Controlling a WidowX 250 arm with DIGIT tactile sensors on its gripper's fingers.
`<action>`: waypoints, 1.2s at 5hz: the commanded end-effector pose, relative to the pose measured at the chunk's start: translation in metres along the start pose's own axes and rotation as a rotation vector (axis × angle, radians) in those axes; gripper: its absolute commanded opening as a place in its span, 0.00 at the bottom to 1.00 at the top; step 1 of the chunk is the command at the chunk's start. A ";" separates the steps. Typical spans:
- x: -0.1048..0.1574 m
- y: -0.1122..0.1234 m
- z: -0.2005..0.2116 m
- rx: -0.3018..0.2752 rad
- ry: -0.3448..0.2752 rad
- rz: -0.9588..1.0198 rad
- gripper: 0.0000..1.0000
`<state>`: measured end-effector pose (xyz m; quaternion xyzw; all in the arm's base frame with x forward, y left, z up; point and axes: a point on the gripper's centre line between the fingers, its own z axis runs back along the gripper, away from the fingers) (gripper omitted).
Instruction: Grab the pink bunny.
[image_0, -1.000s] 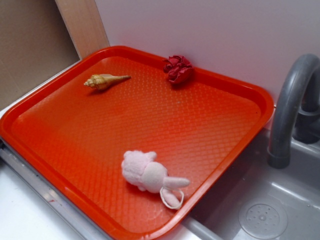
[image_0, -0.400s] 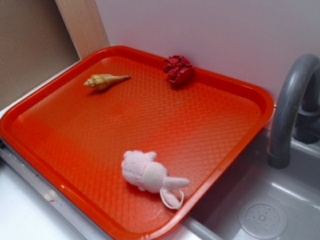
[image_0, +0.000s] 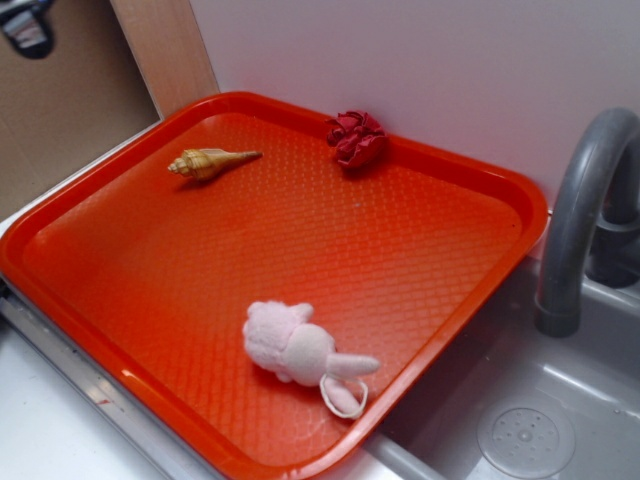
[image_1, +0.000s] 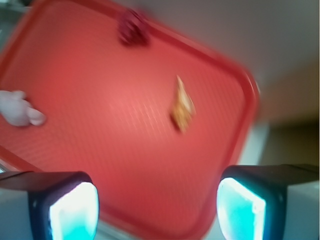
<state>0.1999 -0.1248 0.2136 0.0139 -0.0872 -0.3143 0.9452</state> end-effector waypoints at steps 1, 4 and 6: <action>0.025 -0.099 -0.005 -0.101 -0.054 -0.514 1.00; 0.027 -0.162 -0.062 -0.143 0.115 -0.734 1.00; 0.037 -0.191 -0.120 -0.190 0.231 -0.864 1.00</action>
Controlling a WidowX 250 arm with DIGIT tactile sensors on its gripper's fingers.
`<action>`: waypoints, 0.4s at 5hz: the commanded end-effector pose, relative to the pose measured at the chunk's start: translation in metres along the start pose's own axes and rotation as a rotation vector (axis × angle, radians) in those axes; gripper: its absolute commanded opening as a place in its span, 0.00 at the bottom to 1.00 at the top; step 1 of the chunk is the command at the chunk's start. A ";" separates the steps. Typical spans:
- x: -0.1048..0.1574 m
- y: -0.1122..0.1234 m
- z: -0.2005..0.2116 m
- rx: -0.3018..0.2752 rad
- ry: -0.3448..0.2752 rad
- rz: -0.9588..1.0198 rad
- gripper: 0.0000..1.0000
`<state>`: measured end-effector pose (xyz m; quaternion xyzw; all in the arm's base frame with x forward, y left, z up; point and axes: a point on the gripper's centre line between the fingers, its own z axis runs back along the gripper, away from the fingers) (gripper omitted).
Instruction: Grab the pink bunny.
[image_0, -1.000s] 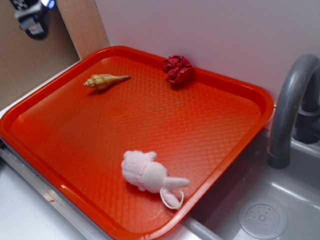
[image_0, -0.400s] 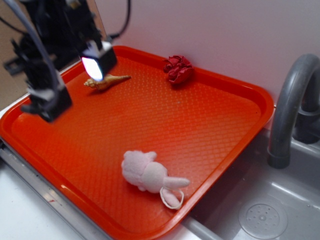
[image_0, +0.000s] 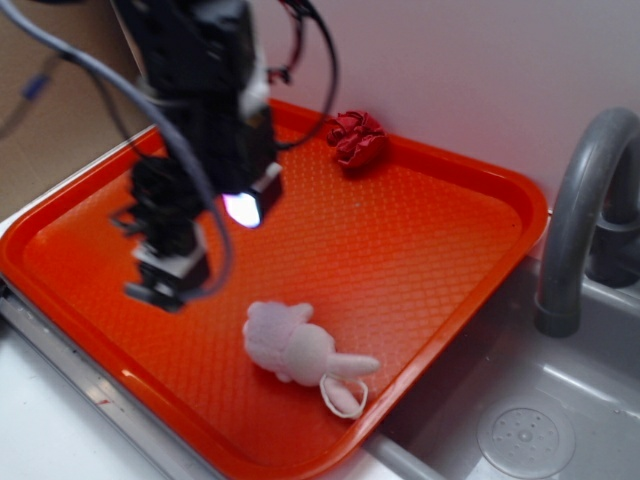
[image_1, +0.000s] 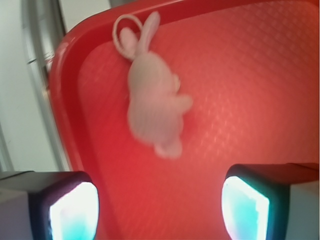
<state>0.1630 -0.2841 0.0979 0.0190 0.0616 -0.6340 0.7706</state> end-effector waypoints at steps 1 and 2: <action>0.021 -0.033 -0.024 -0.055 -0.033 -0.194 1.00; 0.022 -0.030 -0.045 -0.060 0.054 -0.196 1.00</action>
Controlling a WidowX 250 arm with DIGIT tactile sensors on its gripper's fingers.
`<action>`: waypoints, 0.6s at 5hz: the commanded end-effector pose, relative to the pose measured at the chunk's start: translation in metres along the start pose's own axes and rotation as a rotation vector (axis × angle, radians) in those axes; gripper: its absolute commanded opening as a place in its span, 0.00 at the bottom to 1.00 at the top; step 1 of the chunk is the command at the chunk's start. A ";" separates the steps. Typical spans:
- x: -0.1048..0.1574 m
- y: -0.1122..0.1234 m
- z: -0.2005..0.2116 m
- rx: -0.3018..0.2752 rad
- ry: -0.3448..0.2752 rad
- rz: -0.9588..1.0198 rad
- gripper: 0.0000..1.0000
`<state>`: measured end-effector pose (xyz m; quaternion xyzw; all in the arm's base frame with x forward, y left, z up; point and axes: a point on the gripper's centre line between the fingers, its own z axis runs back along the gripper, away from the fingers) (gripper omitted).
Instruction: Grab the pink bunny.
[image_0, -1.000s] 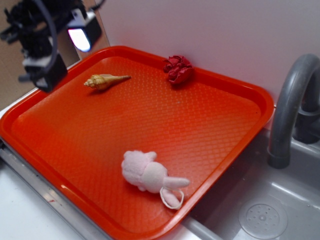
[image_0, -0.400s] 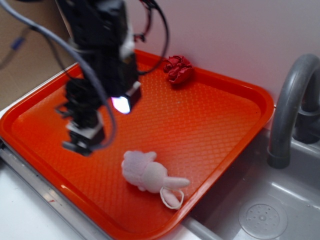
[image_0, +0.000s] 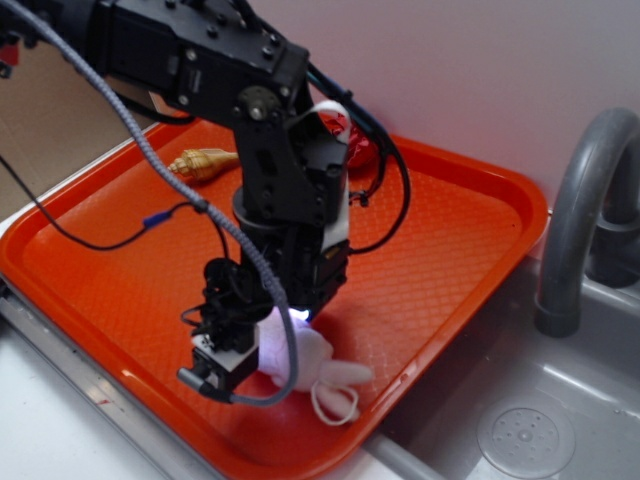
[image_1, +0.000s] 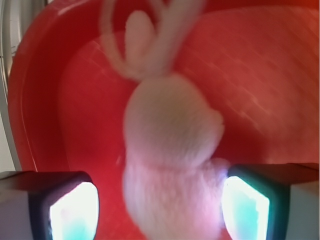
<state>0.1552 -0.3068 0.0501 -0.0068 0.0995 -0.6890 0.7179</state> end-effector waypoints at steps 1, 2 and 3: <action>0.001 -0.021 -0.006 0.052 0.105 0.000 0.00; -0.001 -0.023 -0.003 0.063 0.089 0.032 0.00; -0.020 -0.018 0.029 0.090 0.061 0.279 0.00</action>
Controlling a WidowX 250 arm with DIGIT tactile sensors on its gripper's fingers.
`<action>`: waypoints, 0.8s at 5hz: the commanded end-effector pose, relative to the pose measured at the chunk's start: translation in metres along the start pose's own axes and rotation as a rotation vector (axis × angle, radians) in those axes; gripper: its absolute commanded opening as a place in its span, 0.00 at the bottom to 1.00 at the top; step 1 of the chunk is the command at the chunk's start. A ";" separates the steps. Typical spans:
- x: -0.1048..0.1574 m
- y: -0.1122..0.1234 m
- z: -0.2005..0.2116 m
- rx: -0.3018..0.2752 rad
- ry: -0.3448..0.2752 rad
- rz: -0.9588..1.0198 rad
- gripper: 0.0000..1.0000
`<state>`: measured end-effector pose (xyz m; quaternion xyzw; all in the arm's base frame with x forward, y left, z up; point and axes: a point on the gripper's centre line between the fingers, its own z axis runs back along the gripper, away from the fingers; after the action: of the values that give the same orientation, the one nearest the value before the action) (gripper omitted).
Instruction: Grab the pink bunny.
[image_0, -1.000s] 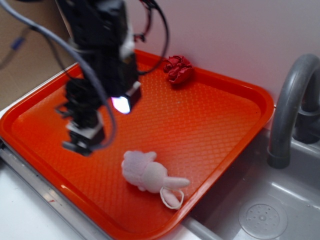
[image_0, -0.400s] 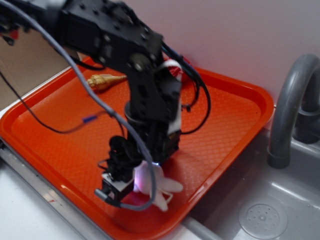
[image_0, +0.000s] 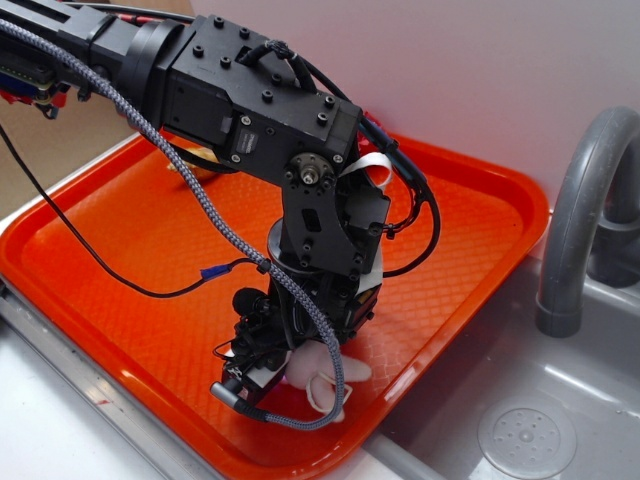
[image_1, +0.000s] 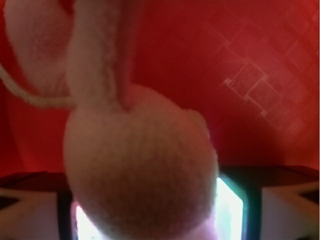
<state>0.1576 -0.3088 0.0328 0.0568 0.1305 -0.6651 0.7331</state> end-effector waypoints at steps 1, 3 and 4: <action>-0.080 0.003 0.076 -0.058 -0.137 0.447 0.00; -0.173 0.026 0.108 -0.082 -0.149 0.956 0.00; -0.209 0.015 0.131 -0.068 -0.221 1.212 0.00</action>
<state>0.2082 -0.1217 0.2017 0.0370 0.0397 -0.1324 0.9897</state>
